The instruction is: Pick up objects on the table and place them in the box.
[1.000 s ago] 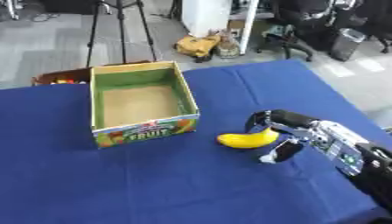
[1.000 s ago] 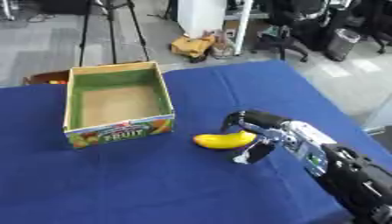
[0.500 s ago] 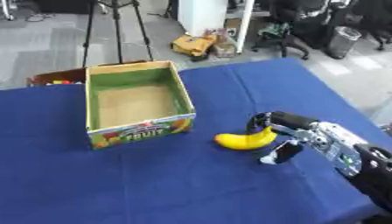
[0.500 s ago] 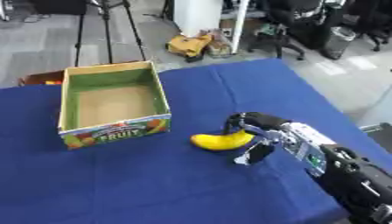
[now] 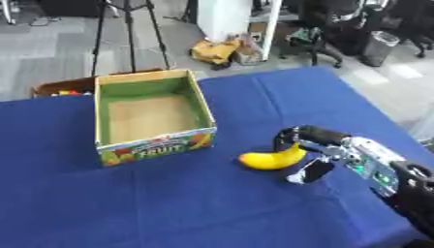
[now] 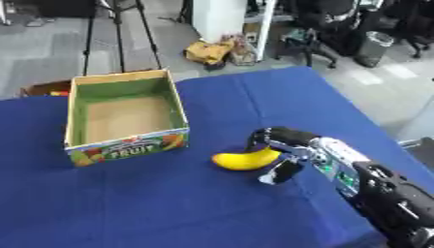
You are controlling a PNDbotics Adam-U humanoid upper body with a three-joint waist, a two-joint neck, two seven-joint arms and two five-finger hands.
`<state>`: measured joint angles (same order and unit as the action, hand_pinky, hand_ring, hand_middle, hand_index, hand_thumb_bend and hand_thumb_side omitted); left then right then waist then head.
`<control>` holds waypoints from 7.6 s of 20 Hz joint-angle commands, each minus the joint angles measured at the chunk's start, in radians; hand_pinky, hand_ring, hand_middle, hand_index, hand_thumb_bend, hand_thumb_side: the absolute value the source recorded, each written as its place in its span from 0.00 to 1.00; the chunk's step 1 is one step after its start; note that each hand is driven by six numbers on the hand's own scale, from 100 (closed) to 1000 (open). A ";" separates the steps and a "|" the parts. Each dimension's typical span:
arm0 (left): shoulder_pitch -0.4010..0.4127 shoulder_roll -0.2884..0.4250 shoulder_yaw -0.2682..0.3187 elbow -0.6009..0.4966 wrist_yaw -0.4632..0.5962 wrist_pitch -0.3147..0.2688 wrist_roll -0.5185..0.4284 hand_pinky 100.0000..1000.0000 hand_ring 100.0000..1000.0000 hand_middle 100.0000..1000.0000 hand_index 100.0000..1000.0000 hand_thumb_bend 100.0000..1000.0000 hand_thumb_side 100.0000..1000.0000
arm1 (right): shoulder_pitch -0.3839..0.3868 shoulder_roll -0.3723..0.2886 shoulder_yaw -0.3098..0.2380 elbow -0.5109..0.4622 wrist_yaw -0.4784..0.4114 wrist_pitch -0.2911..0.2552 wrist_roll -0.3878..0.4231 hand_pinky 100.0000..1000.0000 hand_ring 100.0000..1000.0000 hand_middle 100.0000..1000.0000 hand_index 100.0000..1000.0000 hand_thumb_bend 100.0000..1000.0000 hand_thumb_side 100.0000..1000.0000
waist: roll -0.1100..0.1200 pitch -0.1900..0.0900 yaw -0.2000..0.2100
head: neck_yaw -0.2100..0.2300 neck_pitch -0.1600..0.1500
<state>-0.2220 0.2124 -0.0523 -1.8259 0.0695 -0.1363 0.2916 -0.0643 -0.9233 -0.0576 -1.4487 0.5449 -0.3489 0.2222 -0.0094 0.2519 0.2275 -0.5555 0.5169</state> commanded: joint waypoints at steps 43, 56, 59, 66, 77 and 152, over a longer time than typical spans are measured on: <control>-0.015 0.021 0.007 -0.017 -0.019 -0.021 0.003 0.42 0.58 0.47 0.35 0.82 0.48 | -0.027 -0.092 -0.036 -0.088 0.026 0.008 -0.070 0.75 0.82 0.78 0.64 0.00 0.26 | -0.068 -0.048 -0.002 | -0.014 0.007; -0.013 0.037 0.005 -0.015 -0.032 -0.025 -0.001 0.42 0.58 0.47 0.35 0.82 0.48 | -0.044 -0.155 -0.076 -0.106 -0.020 0.017 -0.122 0.76 0.83 0.79 0.64 0.00 0.25 | -0.105 -0.083 0.037 | -0.042 0.016; -0.015 0.039 -0.002 -0.015 -0.033 -0.024 -0.007 0.43 0.58 0.46 0.35 0.82 0.48 | -0.050 -0.170 -0.088 -0.106 -0.039 0.018 -0.140 0.75 0.83 0.79 0.64 0.00 0.26 | -0.110 -0.091 0.056 | -0.056 0.013; -0.025 0.038 -0.023 -0.019 -0.027 -0.019 -0.032 0.42 0.58 0.46 0.35 0.82 0.48 | -0.043 -0.193 -0.117 -0.095 -0.074 0.023 -0.172 0.75 0.83 0.79 0.64 0.00 0.26 | -0.108 -0.095 0.120 | -0.090 -0.017; -0.058 0.031 -0.053 -0.042 -0.010 -0.002 -0.067 0.42 0.58 0.46 0.34 0.83 0.48 | -0.048 -0.199 -0.139 -0.087 -0.100 0.023 -0.193 0.74 0.82 0.78 0.65 0.00 0.28 | -0.086 -0.049 0.210 | -0.180 -0.130; 0.024 0.016 0.003 -0.002 -0.042 0.000 -0.010 0.42 0.59 0.46 0.34 0.83 0.48 | 0.073 0.132 -0.036 -0.551 -0.493 -0.104 -0.212 0.61 0.75 0.68 0.79 0.07 0.42 | 0.018 -0.120 -0.204 | 0.068 -0.087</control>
<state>-0.1924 0.2201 -0.0514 -1.8180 0.0244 -0.1382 0.2824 0.0193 -0.7771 -0.0897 -1.9800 0.0655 -0.4538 0.0031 0.0113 0.1415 0.0235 -0.4944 0.4219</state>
